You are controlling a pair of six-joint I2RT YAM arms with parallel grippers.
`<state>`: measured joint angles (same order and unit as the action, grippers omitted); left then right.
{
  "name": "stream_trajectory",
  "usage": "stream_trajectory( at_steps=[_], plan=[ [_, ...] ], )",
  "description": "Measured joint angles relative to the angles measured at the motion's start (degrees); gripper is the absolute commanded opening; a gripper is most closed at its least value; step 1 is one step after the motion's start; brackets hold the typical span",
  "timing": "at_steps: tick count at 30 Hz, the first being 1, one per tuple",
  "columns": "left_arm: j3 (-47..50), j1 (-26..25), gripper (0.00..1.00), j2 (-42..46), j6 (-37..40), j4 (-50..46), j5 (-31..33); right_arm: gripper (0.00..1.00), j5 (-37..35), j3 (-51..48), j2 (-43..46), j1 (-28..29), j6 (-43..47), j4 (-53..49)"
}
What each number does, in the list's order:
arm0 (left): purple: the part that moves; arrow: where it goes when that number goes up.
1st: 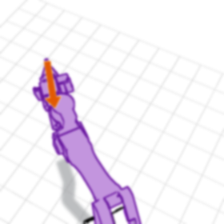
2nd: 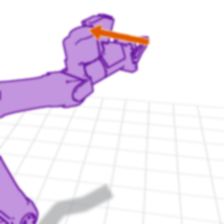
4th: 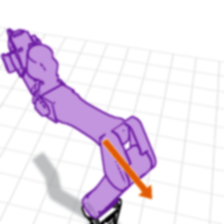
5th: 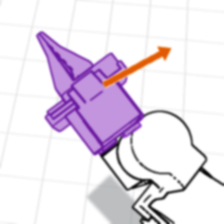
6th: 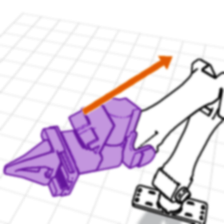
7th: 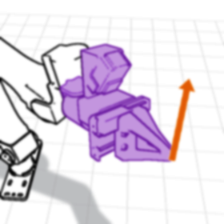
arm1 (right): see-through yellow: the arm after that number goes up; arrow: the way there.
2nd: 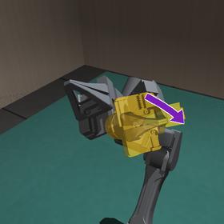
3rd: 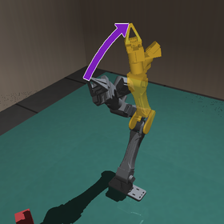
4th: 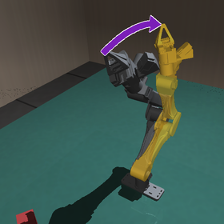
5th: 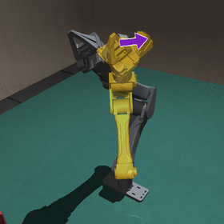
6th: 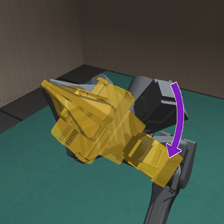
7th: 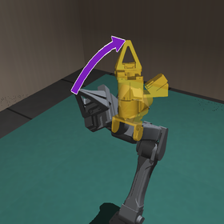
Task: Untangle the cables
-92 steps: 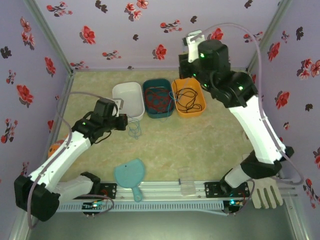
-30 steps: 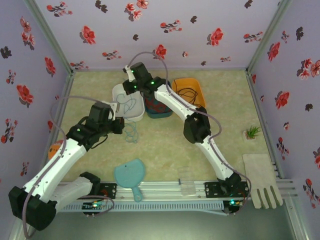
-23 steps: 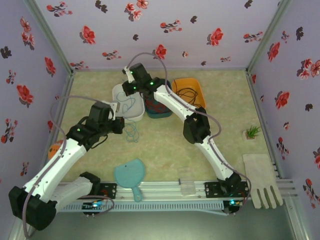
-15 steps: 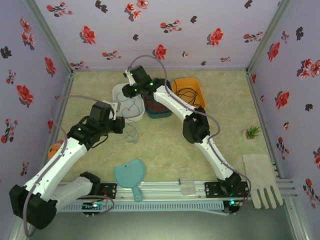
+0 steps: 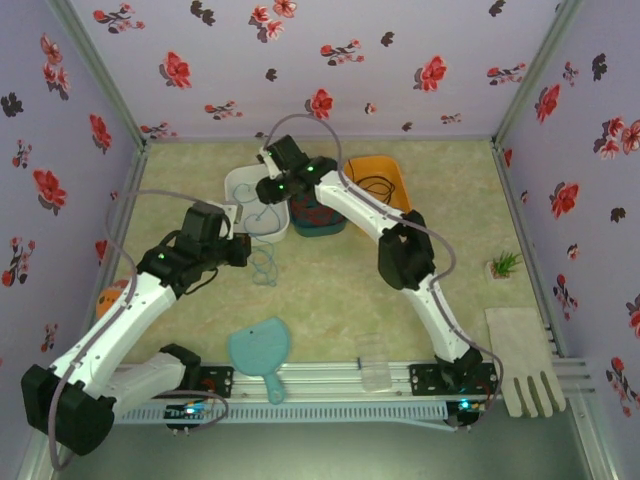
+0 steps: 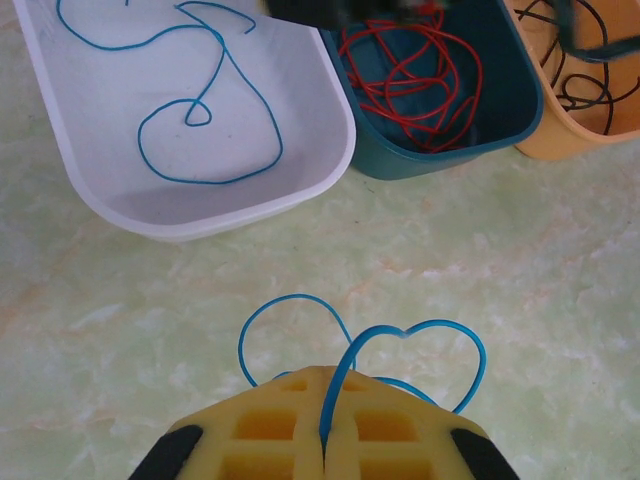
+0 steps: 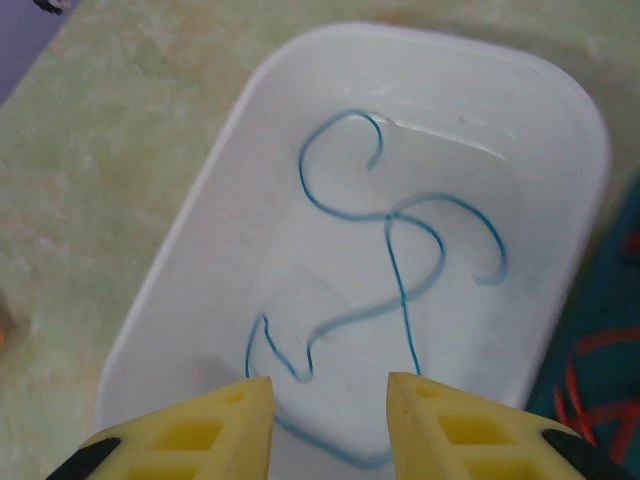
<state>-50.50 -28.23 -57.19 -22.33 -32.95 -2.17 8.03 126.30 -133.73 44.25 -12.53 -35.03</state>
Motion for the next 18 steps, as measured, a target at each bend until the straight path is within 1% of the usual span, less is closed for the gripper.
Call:
stream_trajectory(
  at_steps=[5,10,14,18],
  plan=[
    [0.00,0.02,0.00,-0.28,0.00,1.33,-1.09,0.39,-3.56,-23.26,18.60,-0.11,-1.81,5.77],
    [-0.15,0.02,0.00,-1.33,-0.02,2.99,-3.02,0.40,-3.26,-42.05,33.86,-0.37,-5.01,14.19],
    [-0.87,0.02,0.00,-2.23,-0.22,4.04,-4.44,0.41,0.94,-54.58,40.15,-0.48,-7.72,21.22],
    [-2.25,0.00,0.00,-2.64,-0.42,5.11,-5.66,0.43,6.67,-63.56,41.16,-0.15,-10.86,28.46]
  ],
)
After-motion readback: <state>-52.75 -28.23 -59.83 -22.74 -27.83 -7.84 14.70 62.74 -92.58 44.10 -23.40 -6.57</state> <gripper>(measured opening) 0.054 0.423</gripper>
